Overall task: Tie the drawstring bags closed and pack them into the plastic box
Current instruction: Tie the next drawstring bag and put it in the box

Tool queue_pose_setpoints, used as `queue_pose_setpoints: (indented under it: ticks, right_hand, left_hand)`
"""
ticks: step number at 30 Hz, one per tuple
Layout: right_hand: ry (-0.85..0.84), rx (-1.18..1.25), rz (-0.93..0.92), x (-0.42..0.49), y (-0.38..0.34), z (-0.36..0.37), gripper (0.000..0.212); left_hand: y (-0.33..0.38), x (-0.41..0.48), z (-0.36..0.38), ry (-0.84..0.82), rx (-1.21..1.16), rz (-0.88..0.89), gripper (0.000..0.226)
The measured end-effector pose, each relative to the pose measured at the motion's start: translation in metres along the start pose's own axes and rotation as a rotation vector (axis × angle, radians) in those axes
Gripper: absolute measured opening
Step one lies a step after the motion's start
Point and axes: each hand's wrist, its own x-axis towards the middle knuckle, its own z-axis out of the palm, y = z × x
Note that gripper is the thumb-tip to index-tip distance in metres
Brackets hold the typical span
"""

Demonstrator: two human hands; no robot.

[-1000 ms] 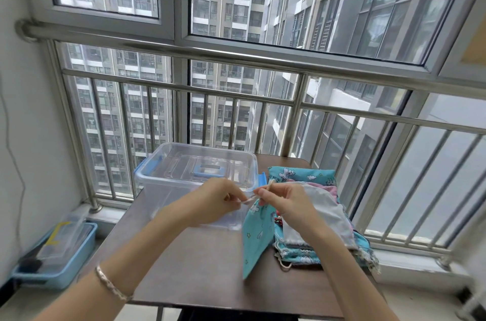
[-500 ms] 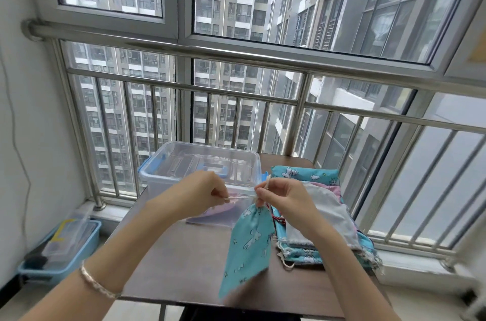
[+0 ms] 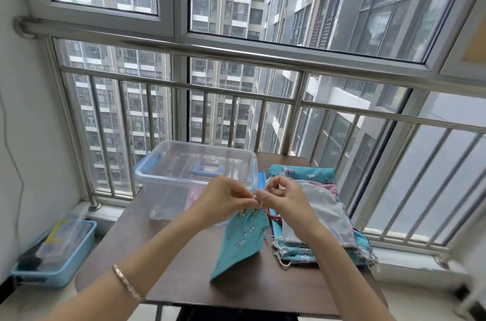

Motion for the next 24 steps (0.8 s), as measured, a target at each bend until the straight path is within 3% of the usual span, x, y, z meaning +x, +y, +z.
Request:
queue_pose_setpoints:
  ticks: [4, 10, 16, 20, 24]
  right_hand:
    - [-0.081, 0.041, -0.009, -0.002, 0.002, -0.002, 0.038]
    - [-0.016, -0.035, -0.095, 0.0, 0.008, 0.002, 0.026]
    - [0.179, -0.368, -0.295, -0.003, 0.011, 0.014, 0.013]
    - [0.209, -0.543, -0.391, 0.0, 0.015, 0.016, 0.012]
    - [0.091, -0.439, -0.151, 0.006, 0.018, 0.012, 0.006]
  left_hand:
    - [-0.003, 0.001, -0.001, 0.048, -0.019, 0.009, 0.008]
    - [-0.003, 0.0, 0.0, 0.08, -0.068, -0.049, 0.004]
    - [0.001, -0.003, 0.001, 0.077, 0.05, 0.012, 0.009]
    - [0.003, -0.003, 0.001, 0.015, 0.204, 0.082, 0.012]
    - [0.0, -0.002, 0.0, 0.028, 0.31, 0.071, 0.015]
